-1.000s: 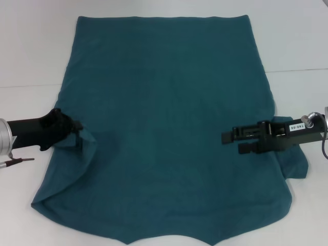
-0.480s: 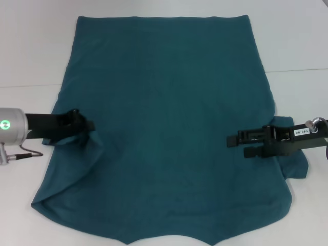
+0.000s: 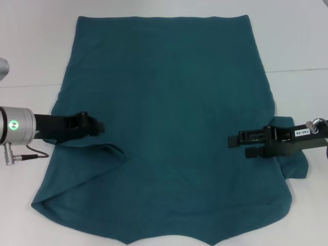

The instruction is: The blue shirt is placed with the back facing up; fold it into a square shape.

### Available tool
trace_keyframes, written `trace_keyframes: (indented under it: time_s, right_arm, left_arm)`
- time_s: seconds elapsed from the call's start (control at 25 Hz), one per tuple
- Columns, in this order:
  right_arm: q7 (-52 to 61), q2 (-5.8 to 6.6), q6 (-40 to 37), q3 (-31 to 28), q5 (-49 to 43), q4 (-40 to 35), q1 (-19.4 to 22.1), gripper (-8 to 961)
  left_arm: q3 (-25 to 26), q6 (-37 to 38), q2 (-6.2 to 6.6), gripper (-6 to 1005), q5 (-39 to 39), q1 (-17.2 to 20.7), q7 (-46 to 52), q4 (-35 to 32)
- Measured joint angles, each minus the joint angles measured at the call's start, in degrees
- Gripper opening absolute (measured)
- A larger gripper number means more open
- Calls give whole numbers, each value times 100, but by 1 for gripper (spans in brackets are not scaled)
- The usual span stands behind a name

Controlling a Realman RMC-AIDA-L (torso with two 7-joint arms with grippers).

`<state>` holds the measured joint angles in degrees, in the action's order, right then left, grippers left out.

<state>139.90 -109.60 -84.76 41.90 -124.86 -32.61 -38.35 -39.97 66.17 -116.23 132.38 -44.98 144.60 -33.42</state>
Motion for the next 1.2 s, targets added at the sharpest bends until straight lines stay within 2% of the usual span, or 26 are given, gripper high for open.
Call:
trace_keyframes:
  time_s: [0.08, 0.24, 0.32, 0.6, 0.76, 0.96, 1.2]
  right_arm:
    - [0, 0, 3, 6, -1, 0, 1, 888]
    - [1, 0, 5, 10, -4, 0, 3, 888]
    - [2, 1, 5, 10, -4, 0, 3, 887]
    - [2, 0, 22, 1, -4, 0, 3, 886]
    - [2, -7, 23, 2, -3, 0, 3, 885]
    - [2, -9, 30, 1, -3, 0, 3, 885]
    - [2, -9, 31, 3, -3, 0, 29, 884]
  left_arm:
    - [24, 10, -9, 218, -37, 10, -36, -10]
    - [207, -48, -12, 349, -88, 120, 197, -124]
    - [380, -222, 29, 414, -93, 317, 624, -247]
    - [576, -690, 104, 565, -47, 729, 1081, -303]
    - [657, -894, 77, 651, -44, 781, 1095, -234]
    - [639, -1035, 74, 874, -40, 750, 1079, -149]
    - [598, -1233, 92, 877, -36, 656, 1052, 69]
